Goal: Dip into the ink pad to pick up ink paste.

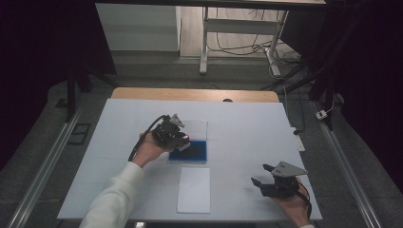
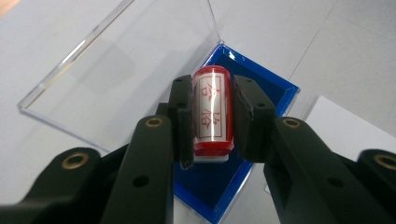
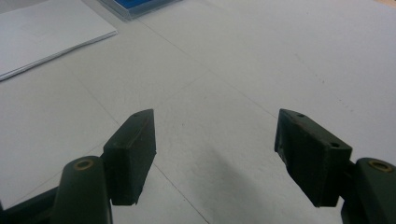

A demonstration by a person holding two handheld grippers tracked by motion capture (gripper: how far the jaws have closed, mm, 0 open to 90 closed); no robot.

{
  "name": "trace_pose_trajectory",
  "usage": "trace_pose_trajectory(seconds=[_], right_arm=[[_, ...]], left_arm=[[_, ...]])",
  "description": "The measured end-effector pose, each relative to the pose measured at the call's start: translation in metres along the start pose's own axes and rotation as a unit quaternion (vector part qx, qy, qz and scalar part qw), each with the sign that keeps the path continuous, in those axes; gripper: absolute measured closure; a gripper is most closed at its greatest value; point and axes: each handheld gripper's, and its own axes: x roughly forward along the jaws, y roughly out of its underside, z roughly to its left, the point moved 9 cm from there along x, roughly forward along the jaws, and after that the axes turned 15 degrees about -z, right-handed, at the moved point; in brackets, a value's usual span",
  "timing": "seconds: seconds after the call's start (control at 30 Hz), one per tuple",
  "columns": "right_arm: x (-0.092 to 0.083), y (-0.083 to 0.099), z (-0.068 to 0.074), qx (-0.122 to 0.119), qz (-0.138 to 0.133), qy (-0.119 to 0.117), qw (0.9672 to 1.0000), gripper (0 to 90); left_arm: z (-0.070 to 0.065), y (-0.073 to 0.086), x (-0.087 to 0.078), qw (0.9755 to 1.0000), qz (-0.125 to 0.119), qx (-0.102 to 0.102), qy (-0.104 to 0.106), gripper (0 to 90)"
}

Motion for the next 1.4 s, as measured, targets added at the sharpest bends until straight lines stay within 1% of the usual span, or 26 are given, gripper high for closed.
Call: trace_pose_trajectory(seconds=[0.07,0.17,0.37,0.53,0.63,0.77,0.93,1.1,1.17,1.27,1.37,1.4], right_arm=[[0.0,0.0,0.0,0.001,0.002,0.0,1.0,29.1],[0.001,0.001,0.001,0.0,0.003,-0.003,1.0,29.0],[0.001,0.002,0.002,0.0,0.006,-0.004,1.0,29.1],[0.001,0.003,0.001,-0.001,0.008,-0.004,1.0,29.0],[0.001,0.003,0.001,0.002,0.007,-0.003,1.0,29.0],[0.002,0.003,0.001,0.001,0.008,-0.004,1.0,29.0],[0.002,0.004,0.002,-0.002,0.013,-0.005,0.9999,29.0],[0.002,0.003,0.002,-0.002,0.009,-0.005,1.0,28.9],[0.002,0.003,0.003,-0.001,0.011,-0.005,0.9999,28.9],[0.003,0.004,0.003,-0.001,0.012,-0.005,0.9999,29.0],[0.003,0.003,0.003,0.0,0.012,-0.005,0.9999,29.0],[0.003,0.003,0.004,0.0,0.011,-0.005,0.9999,29.0]], left_arm=[[0.0,0.001,0.004,1.0,0.003,-0.003,0.0,70.4],[0.0,0.003,0.009,1.0,0.01,-0.002,-0.001,70.3],[0.001,0.006,0.013,0.9998,0.017,-0.004,-0.004,70.3],[0.002,0.012,0.017,0.9994,0.035,0.002,-0.007,70.4],[0.003,0.014,0.017,0.9995,0.029,-0.01,-0.003,70.4],[0.004,0.016,0.015,0.9995,0.026,-0.017,0.001,70.4],[0.003,0.016,0.017,0.9994,0.031,-0.012,-0.006,70.6],[0.002,0.017,0.017,0.9993,0.036,-0.009,-0.009,70.7],[0.001,0.017,0.018,0.999,0.042,-0.004,-0.012,70.7],[0.0,0.018,0.02,0.9986,0.048,-0.003,-0.019,70.8],[-0.001,0.019,0.02,0.9981,0.056,0.005,-0.024,71.0],[-0.001,0.019,0.021,0.9984,0.052,-0.001,-0.023,71.0]])
